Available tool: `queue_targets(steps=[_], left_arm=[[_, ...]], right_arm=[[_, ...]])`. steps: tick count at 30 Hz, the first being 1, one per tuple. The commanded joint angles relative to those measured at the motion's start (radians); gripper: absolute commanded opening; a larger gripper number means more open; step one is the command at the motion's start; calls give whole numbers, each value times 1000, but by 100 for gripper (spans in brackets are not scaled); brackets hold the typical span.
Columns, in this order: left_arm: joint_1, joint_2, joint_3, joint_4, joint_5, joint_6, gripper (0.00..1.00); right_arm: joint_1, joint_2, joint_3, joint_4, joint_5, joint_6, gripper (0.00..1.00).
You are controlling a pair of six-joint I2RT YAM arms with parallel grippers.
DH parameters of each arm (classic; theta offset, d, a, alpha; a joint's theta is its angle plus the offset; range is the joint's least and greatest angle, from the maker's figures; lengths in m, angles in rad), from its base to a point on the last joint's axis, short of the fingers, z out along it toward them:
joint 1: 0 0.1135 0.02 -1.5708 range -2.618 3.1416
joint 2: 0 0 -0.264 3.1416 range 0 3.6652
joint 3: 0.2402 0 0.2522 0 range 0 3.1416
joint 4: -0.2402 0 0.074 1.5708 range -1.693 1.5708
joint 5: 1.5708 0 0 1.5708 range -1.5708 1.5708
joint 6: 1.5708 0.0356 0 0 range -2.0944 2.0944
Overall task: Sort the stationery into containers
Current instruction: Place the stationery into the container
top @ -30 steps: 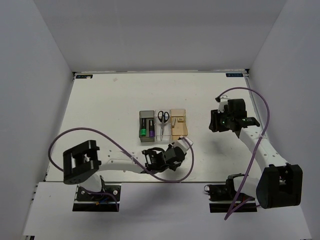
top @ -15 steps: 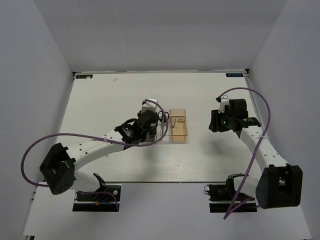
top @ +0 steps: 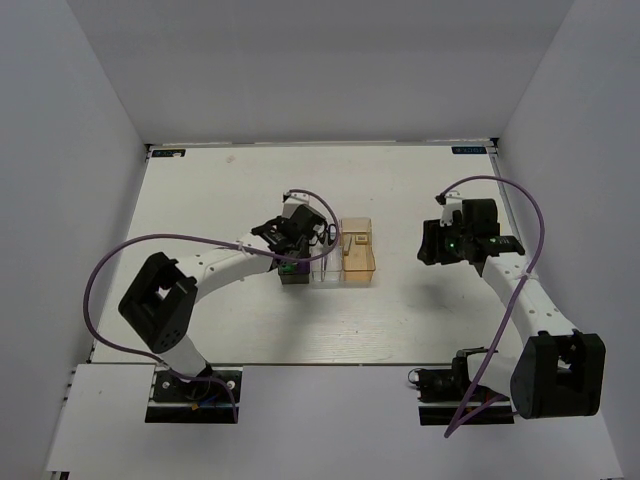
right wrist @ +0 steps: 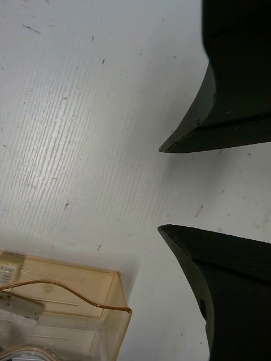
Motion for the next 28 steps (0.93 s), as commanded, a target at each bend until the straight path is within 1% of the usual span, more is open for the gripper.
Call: queue_targets(steps=[1,3,4,6,7,8,11,12,13,14,15,16,18,19,20,21,22,23,24,25,26,27,28], left_arm=[[26,-14,39,-27,-7,-28,24],[34,-14,49,-27,2,-25,37],[34,-14,49,-29,8,-21,51],[35,-20,55,-31,13,-13,60],[34,-25,59,-35,17,-12,64],[32,-29,64,-35,16,-10,65],[17,-66,70,-31,11,5,65],[6,-74,78,-38,10,11,63],[3,-101,81,-41,7,16,49],[-9,-115,78,-43,7,18,3],[-20,-131,75,-46,5,27,0],[-26,-185,50,-49,4,31,0],[-35,-235,0,-53,33,51,0],[-35,-322,-22,-58,57,51,11],[-31,-356,-69,-73,79,56,31],[-17,-387,-123,-80,86,57,74],[6,-490,-146,-90,105,57,88],[21,-522,-212,-121,129,67,100],[34,-583,-232,-133,146,73,100],[82,-638,-247,-161,155,79,100],[99,-661,-287,-187,199,84,100],[118,-709,-298,-201,215,90,100],[168,-749,-307,-210,224,103,100]], right_arm=[[-9,-21,-3,-12,-27,3,57],[-14,-21,-3,-10,-30,6,57],[-14,-23,-1,-12,-32,5,59],[-15,-24,-1,-18,-36,6,63],[-17,-23,0,-13,-38,3,63],[-20,-21,-3,-19,-42,3,67],[-20,-23,2,-24,-45,-2,69],[-25,-24,0,-21,-45,0,69],[-22,-26,2,-26,-50,-2,69],[-23,-26,2,-27,-53,-5,76],[-23,-32,3,-32,-55,-21,87],[-20,-30,2,-26,-59,-31,90],[-22,-44,5,-23,-27,-20,90],[-22,-53,5,-21,-6,-6,90],[-22,-60,3,-15,48,26,90],[-20,-67,3,2,65,32,90],[-23,-76,3,8,85,40,90],[-23,-79,-10,14,106,44,90],[-23,-89,-15,36,103,32,90],[-23,-101,-24,37,106,28,90],[-22,-103,-29,43,99,26,90],[-22,-106,-27,43,91,28,90],[-23,-109,-24,37,68,28,90]])
